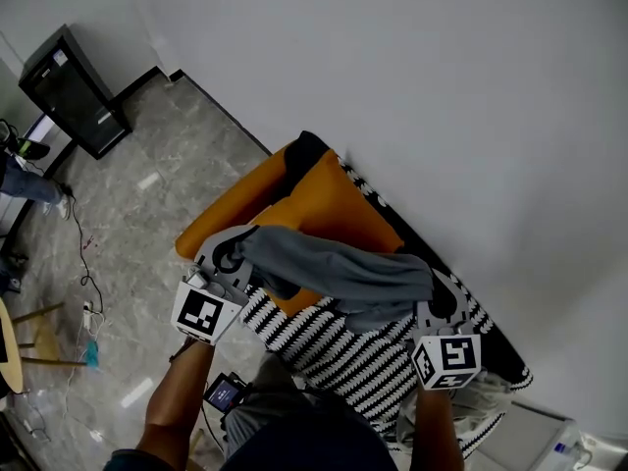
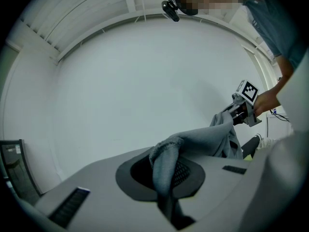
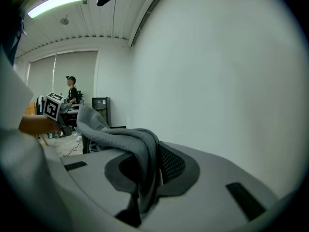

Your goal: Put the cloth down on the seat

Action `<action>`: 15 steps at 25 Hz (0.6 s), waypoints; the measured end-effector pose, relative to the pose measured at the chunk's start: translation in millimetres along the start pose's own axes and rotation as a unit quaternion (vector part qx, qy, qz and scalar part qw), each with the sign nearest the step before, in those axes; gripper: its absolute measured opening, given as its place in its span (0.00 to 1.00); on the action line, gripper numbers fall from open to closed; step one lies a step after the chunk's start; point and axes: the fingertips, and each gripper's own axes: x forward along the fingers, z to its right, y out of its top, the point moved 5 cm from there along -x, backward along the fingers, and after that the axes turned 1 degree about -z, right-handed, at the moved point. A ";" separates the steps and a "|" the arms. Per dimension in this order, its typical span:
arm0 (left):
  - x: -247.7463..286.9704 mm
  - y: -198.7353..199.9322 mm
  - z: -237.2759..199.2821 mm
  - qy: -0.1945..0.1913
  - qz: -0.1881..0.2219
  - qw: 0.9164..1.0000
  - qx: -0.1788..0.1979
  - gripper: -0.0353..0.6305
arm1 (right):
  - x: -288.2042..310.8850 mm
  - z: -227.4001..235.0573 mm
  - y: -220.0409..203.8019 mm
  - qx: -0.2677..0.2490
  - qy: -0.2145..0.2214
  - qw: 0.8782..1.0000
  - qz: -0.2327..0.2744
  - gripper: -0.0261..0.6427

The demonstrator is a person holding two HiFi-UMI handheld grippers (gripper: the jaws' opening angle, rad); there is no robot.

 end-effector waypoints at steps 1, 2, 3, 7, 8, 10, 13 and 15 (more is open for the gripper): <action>0.1 -1.4 -0.1 0.000 0.000 1.000 0.000 0.06 | 0.2 -0.4 -0.1 -0.001 0.000 1.000 0.000 0.12; -0.4 -3.0 -0.3 0.000 0.000 1.000 0.000 0.06 | 0.4 -1.3 -0.5 -0.002 -0.001 1.000 0.000 0.12; -1.1 -5.2 -0.6 0.000 0.000 1.000 0.000 0.06 | 0.8 -2.4 -1.3 -0.003 -0.001 1.000 -0.001 0.12; -0.7 -16.8 -1.9 0.002 -0.005 1.000 -0.005 0.06 | 6.5 -5.4 -8.3 -0.004 0.000 1.000 -0.005 0.12; -0.3 -19.4 -2.1 0.002 -0.006 1.000 -0.006 0.06 | 8.0 -5.8 -10.2 -0.004 0.000 1.000 -0.006 0.12; 0.4 -23.5 -4.0 0.003 -0.008 1.000 -0.009 0.06 | 11.3 -7.4 -12.4 -0.005 0.000 1.000 -0.008 0.12; 1.8 -28.7 -9.2 0.004 -0.006 1.000 -0.012 0.06 | 17.4 -9.8 -13.8 -0.004 -0.002 1.000 -0.011 0.12; 3.1 -32.1 -11.9 0.005 -0.006 1.000 -0.014 0.06 | 21.1 -10.4 -15.4 -0.003 -0.004 1.000 -0.012 0.12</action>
